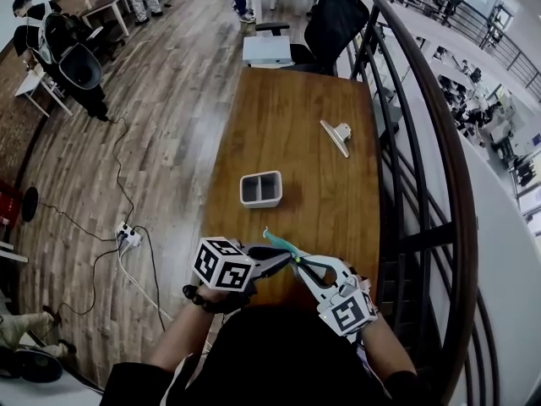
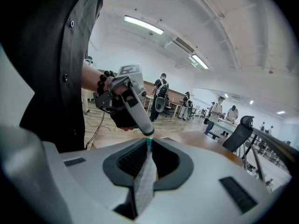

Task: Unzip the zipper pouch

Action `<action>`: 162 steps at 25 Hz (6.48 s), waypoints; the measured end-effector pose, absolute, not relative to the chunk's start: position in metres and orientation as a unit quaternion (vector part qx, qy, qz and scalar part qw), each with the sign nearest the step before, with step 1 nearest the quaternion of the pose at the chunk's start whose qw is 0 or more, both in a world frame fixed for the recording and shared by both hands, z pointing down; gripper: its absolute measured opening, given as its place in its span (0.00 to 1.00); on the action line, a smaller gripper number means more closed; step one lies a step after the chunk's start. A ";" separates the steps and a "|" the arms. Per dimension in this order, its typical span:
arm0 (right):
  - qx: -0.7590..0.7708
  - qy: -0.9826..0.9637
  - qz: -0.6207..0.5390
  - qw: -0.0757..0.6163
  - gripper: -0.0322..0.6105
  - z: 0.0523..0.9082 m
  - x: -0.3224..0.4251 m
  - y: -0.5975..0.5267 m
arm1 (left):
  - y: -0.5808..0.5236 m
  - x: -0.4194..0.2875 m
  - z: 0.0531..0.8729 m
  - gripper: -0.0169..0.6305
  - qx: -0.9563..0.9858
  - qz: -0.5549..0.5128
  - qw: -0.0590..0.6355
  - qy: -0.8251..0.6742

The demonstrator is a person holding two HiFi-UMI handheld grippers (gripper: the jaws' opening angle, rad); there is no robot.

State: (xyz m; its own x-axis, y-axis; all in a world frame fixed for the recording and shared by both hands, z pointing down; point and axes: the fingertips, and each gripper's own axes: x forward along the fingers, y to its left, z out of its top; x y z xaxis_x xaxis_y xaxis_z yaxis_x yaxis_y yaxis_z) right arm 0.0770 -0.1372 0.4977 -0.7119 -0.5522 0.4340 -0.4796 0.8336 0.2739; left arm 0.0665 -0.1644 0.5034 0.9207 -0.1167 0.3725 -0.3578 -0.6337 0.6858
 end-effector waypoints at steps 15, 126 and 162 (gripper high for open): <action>0.288 -0.926 -0.054 0.240 0.09 0.494 0.082 -0.134 | -0.163 0.072 0.499 0.05 0.904 0.183 0.347 -0.171; 0.380 -0.901 -0.015 0.209 0.18 0.488 0.124 -0.175 | -0.226 -0.047 0.495 0.05 0.855 0.103 0.287 -0.419; 0.497 -0.864 0.075 -0.012 0.04 0.407 0.213 -0.181 | -0.208 -0.075 0.397 0.05 0.870 -0.037 0.098 -0.482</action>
State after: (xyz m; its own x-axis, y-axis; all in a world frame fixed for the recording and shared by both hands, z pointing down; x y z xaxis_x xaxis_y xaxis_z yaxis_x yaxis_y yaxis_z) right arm 0.2127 -0.1808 0.4075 -0.5047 -0.8616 0.0537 -0.8579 0.4936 -0.1426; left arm -0.0748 -0.2076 0.3969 0.5332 -0.8455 0.0294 -0.8310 -0.5169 0.2057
